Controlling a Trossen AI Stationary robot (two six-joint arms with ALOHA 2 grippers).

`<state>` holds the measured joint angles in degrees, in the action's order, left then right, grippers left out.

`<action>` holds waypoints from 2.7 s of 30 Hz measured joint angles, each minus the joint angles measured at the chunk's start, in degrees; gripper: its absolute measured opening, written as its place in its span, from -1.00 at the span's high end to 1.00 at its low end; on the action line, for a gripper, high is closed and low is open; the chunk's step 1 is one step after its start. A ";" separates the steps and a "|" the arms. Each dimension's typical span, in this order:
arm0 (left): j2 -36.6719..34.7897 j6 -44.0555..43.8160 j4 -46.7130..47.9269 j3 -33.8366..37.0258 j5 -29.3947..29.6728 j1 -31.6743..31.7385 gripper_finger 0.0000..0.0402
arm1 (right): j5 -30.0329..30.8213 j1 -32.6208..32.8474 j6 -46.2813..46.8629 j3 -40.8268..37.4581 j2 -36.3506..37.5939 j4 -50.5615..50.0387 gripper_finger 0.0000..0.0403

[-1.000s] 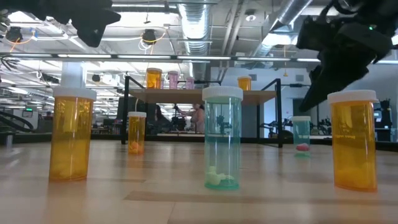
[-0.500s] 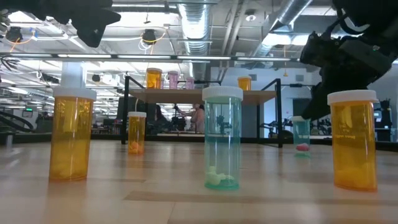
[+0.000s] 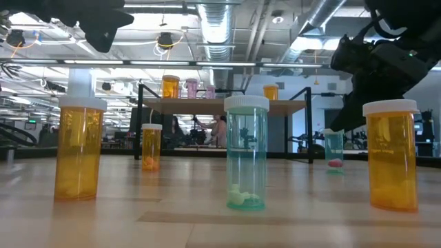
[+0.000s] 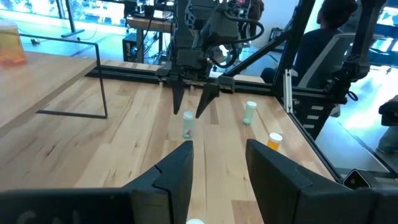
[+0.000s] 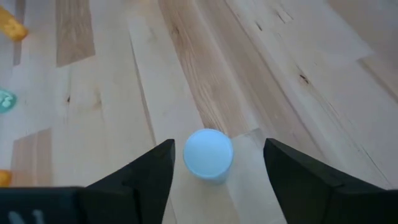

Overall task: Pick and place medicine bottles onto shelf by color
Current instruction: Put the small green pill bottle on the shelf

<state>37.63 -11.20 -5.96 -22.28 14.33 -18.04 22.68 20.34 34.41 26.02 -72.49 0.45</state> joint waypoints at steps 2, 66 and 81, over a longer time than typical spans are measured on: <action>-0.01 -0.02 0.00 0.00 0.02 0.00 0.33 | -0.07 -0.24 0.02 0.00 0.00 0.02 -0.24; -0.01 0.82 -0.76 0.00 0.02 0.01 0.33 | -19.56 -40.80 -32.80 35.16 -0.04 -5.36 0.30; -0.02 0.42 -1.31 -0.02 -0.11 0.02 0.33 | -25.92 -48.39 -36.06 54.91 -16.51 -17.64 0.27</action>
<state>37.60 -10.79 -7.27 -22.31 14.22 -18.02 -3.25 -28.05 -1.65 80.93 -89.00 -17.19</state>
